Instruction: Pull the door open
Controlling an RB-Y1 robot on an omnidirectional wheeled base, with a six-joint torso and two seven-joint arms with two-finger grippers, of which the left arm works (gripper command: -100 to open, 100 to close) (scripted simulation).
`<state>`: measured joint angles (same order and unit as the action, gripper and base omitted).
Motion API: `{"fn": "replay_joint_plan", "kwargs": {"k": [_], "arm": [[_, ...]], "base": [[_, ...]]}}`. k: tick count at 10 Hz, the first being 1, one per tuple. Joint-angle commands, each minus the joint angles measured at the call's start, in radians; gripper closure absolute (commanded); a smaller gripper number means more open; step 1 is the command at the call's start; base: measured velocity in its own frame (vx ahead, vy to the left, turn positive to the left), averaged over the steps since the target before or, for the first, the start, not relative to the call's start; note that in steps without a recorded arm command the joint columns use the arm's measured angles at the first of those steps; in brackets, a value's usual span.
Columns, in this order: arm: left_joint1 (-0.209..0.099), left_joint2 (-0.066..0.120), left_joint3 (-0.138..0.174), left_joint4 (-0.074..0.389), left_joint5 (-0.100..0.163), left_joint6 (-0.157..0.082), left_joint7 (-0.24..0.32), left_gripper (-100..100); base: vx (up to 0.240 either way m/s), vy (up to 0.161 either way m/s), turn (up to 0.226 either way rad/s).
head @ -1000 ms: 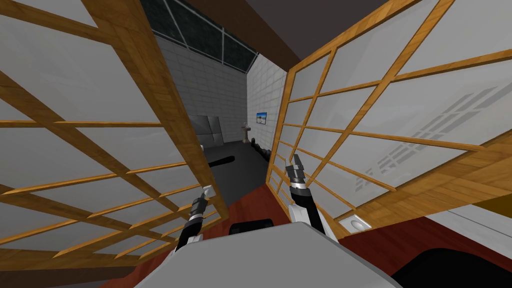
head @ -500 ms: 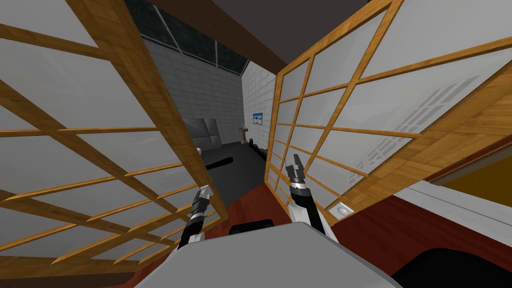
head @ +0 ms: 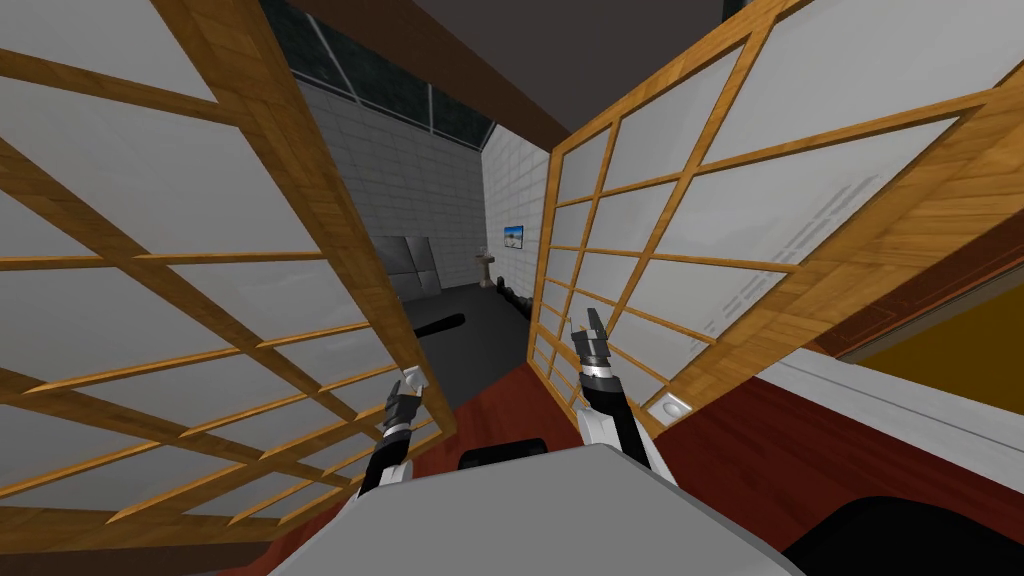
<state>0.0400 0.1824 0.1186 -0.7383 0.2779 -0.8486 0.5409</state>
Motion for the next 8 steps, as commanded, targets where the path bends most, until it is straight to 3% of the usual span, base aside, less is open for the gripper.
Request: {"fn": "replay_joint_plan", "kwargs": {"k": [1, 4, 6, 7, 8], "arm": [[-0.004, -0.003, -0.012, -0.002, 0.027, 0.001, 0.050, -100], [-0.006, -0.004, -0.020, -0.003, 0.046, 0.001, 0.108, -100], [-0.012, -0.008, -0.038, -0.005, 0.086, 0.001, 0.174, -100], [-0.012, -0.008, -0.038, -0.005, 0.086, 0.001, 0.191, -100], [-0.014, -0.010, -0.047, -0.006, 0.106, 0.002, 0.226, -100]], "base": [[-0.071, 0.015, -0.062], [-0.053, 0.001, -0.027], [-0.069, 0.009, -0.047], [-0.062, 0.009, -0.029], [-0.055, 0.011, -0.043]]}}
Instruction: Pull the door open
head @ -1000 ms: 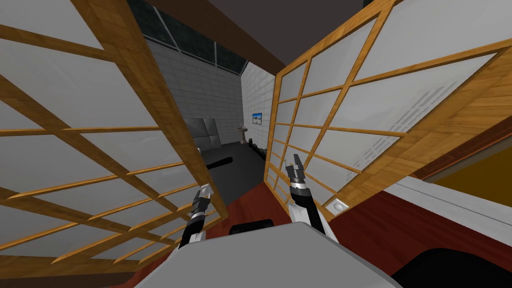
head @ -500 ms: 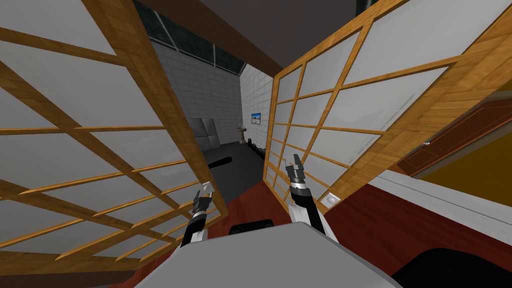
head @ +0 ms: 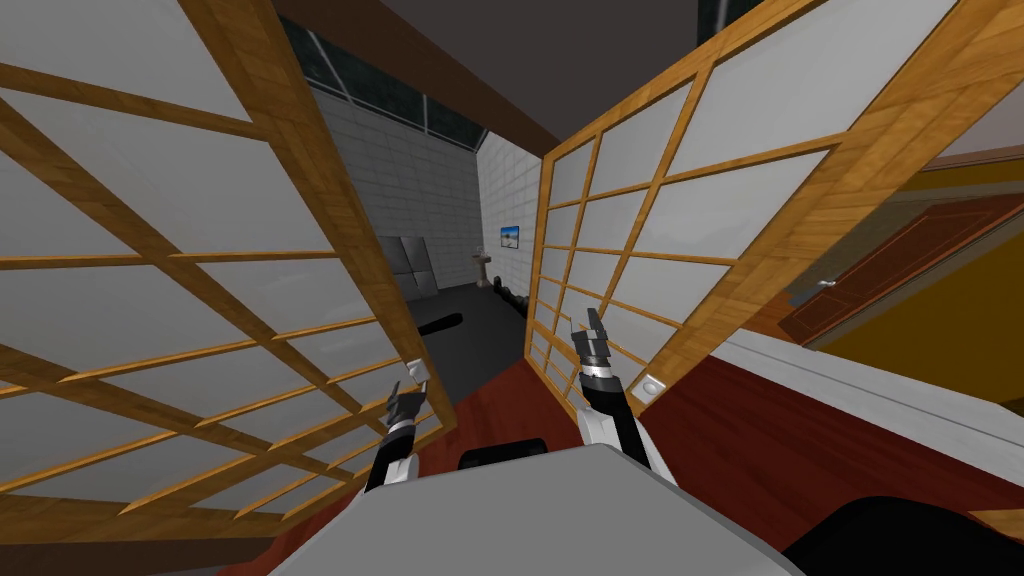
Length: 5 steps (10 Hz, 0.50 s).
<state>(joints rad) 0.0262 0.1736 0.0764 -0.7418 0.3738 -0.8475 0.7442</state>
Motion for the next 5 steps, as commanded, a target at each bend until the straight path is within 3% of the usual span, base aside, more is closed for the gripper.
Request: {"fn": "replay_joint_plan", "kwargs": {"k": [1, 3, 4, 5], "arm": [[0.000, -0.001, -0.005, -0.002, 0.010, 0.001, 0.029, -100], [-0.006, -0.005, -0.022, -0.004, 0.051, 0.001, 0.095, -100], [-0.006, -0.005, -0.022, -0.004, 0.051, 0.001, 0.113, -100], [-0.008, -0.007, -0.031, -0.005, 0.071, 0.002, 0.147, -100]], "base": [[-0.042, 0.009, -0.025], [-0.067, 0.008, -0.055], [-0.062, 0.007, -0.023], [-0.056, 0.018, -0.036]]}}
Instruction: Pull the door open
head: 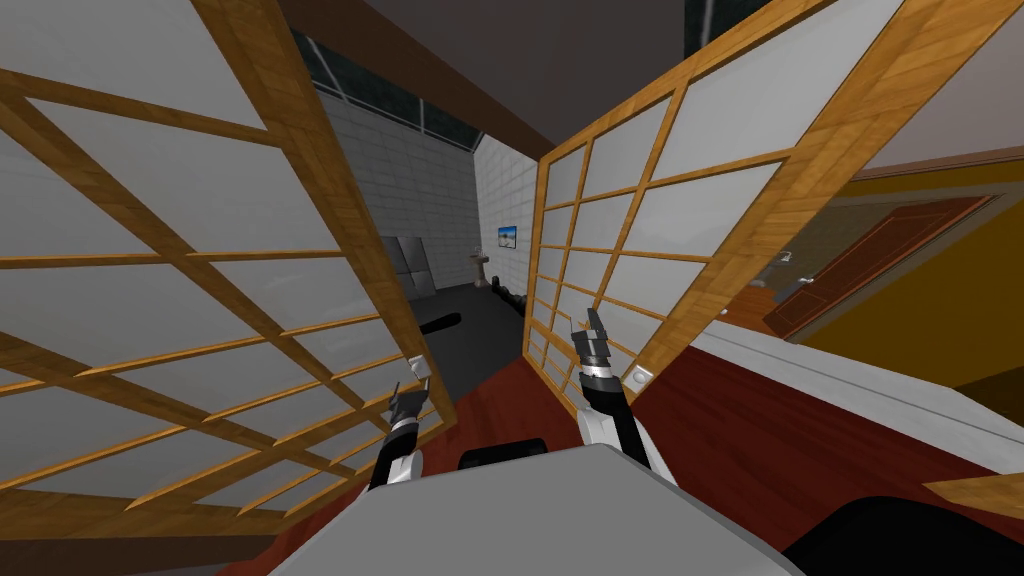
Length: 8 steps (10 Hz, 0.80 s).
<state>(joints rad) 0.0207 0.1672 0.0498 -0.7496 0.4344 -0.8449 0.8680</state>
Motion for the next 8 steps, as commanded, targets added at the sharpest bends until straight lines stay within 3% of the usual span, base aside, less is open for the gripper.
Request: {"fn": "replay_joint_plan", "kwargs": {"k": [1, 3, 6, 8], "arm": [[-0.003, -0.001, -0.005, 0.002, 0.010, -0.001, 0.030, -100], [-0.008, -0.004, -0.022, 0.000, 0.049, 0.000, 0.096, -100], [-0.011, -0.006, -0.030, -0.001, 0.067, 0.000, 0.154, -100], [-0.015, -0.009, -0.045, -0.002, 0.101, 0.000, 0.220, -100]], "base": [[-0.041, 0.013, -0.023], [-0.063, 0.006, -0.053], [-0.057, 0.009, -0.022], [-0.064, 0.010, -0.048]]}}
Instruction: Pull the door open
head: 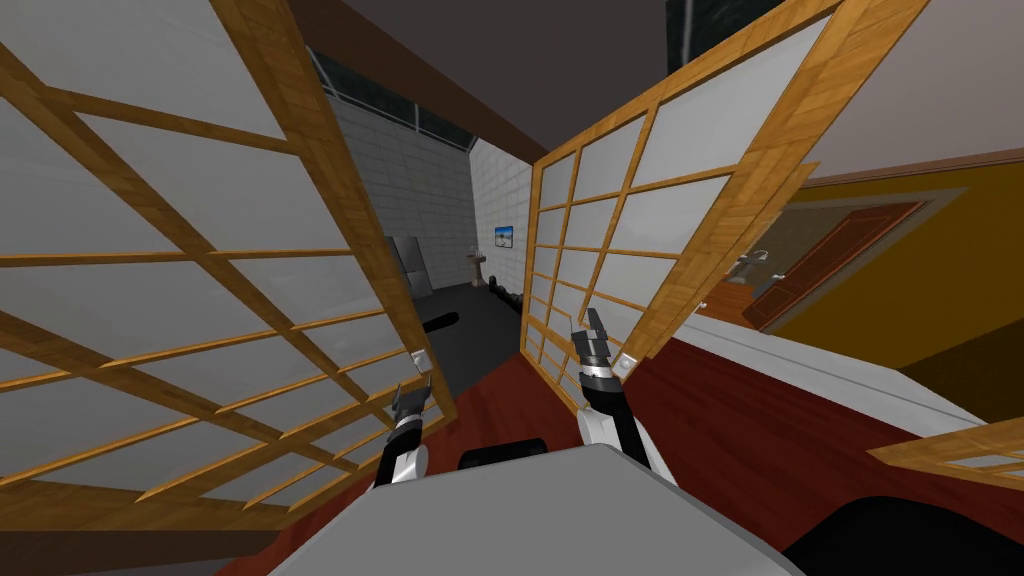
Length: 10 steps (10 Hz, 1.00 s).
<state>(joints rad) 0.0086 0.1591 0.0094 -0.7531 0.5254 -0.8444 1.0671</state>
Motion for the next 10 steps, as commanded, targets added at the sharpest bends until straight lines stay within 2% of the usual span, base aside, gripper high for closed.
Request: {"fn": "replay_joint_plan", "kwargs": {"k": [1, 3, 4, 9, 10], "arm": [[-0.003, -0.001, -0.004, 0.001, 0.010, 0.000, 0.035, -100], [-0.007, -0.004, -0.017, 0.000, 0.040, 0.000, 0.098, -100], [-0.007, -0.004, -0.017, 0.000, 0.040, 0.000, 0.107, -100], [-0.013, -0.009, -0.039, -0.003, 0.089, 0.001, 0.230, -100], [-0.012, -0.009, -0.036, -0.004, 0.083, 0.002, 0.214, -100]], "base": [[-0.050, 0.008, -0.015], [-0.059, 0.006, -0.037], [-0.049, 0.008, -0.015], [-0.051, 0.007, -0.027], [-0.020, 0.003, -0.005]]}}
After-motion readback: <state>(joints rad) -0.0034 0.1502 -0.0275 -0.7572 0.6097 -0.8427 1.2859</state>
